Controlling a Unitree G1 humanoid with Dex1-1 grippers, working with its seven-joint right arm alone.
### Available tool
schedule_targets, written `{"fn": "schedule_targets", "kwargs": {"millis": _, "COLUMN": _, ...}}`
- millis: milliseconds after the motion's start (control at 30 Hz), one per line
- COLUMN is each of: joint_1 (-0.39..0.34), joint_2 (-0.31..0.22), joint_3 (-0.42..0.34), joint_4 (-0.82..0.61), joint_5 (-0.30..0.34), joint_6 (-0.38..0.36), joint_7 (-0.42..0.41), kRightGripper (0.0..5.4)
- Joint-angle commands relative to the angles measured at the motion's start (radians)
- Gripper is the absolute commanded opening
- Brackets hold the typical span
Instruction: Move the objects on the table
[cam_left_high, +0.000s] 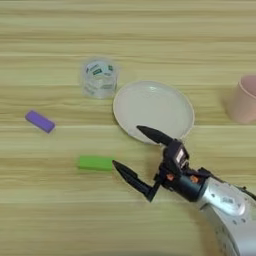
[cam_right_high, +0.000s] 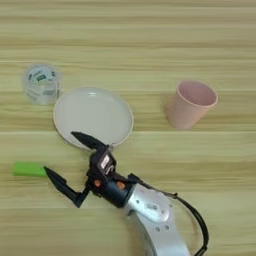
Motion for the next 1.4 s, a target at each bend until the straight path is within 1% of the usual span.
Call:
{"fn": "schedule_targets", "kwargs": {"millis": 33, "joint_1": -0.042, "joint_2": -0.02, "joint_3": 0.021, "joint_4": -0.053, "joint_5": -0.078, "joint_6": -0.005, "joint_7": -0.044, "kRightGripper": 5.38}}
{"fn": "schedule_targets", "kwargs": {"millis": 133, "joint_1": -0.039, "joint_2": -0.051, "joint_3": 0.033, "joint_4": -0.099, "joint_5": -0.123, "joint_6": 0.021, "joint_7": -0.043, "kRightGripper": 5.38}}
{"fn": "schedule_targets", "kwargs": {"millis": 233, "joint_1": -0.053, "joint_2": -0.075, "joint_3": 0.04, "joint_4": -0.118, "joint_5": -0.166, "joint_6": 0.052, "joint_7": -0.049, "kRightGripper": 5.38}}
{"fn": "schedule_targets", "kwargs": {"millis": 300, "joint_1": -0.065, "joint_2": -0.086, "joint_3": 0.046, "joint_4": -0.129, "joint_5": -0.191, "joint_6": 0.084, "joint_7": -0.053, "kRightGripper": 5.38}}
{"fn": "schedule_targets", "kwargs": {"millis": 367, "joint_1": -0.078, "joint_2": -0.092, "joint_3": 0.049, "joint_4": -0.141, "joint_5": -0.204, "joint_6": 0.131, "joint_7": -0.054, "kRightGripper": 5.38}}
{"fn": "schedule_targets", "kwargs": {"millis": 467, "joint_1": -0.094, "joint_2": -0.094, "joint_3": 0.054, "joint_4": -0.165, "joint_5": -0.183, "joint_6": 0.215, "joint_7": -0.036, "kRightGripper": 5.38}}
{"fn": "schedule_targets", "kwargs": {"millis": 600, "joint_1": -0.104, "joint_2": -0.092, "joint_3": 0.062, "joint_4": -0.194, "joint_5": -0.125, "joint_6": 0.309, "joint_7": 0.003, "kRightGripper": 5.38}}
{"fn": "schedule_targets", "kwargs": {"millis": 800, "joint_1": -0.12, "joint_2": -0.075, "joint_3": 0.058, "joint_4": -0.191, "joint_5": -0.054, "joint_6": 0.4, "joint_7": 0.024, "kRightGripper": 5.38}}
{"fn": "schedule_targets", "kwargs": {"millis": 933, "joint_1": -0.124, "joint_2": -0.073, "joint_3": 0.072, "joint_4": -0.174, "joint_5": -0.042, "joint_6": 0.416, "joint_7": 0.032, "kRightGripper": 5.38}}
{"fn": "schedule_targets", "kwargs": {"millis": 1167, "joint_1": -0.143, "joint_2": -0.065, "joint_3": 0.089, "joint_4": -0.128, "joint_5": -0.054, "joint_6": 0.408, "joint_7": 0.022, "kRightGripper": 5.38}}
{"fn": "schedule_targets", "kwargs": {"millis": 1300, "joint_1": -0.153, "joint_2": -0.058, "joint_3": 0.107, "joint_4": -0.099, "joint_5": -0.095, "joint_6": 0.371, "joint_7": -0.002, "kRightGripper": 5.38}}
{"fn": "schedule_targets", "kwargs": {"millis": 1400, "joint_1": -0.16, "joint_2": -0.051, "joint_3": 0.115, "joint_4": -0.078, "joint_5": -0.112, "joint_6": 0.357, "joint_7": -0.015, "kRightGripper": 5.38}}
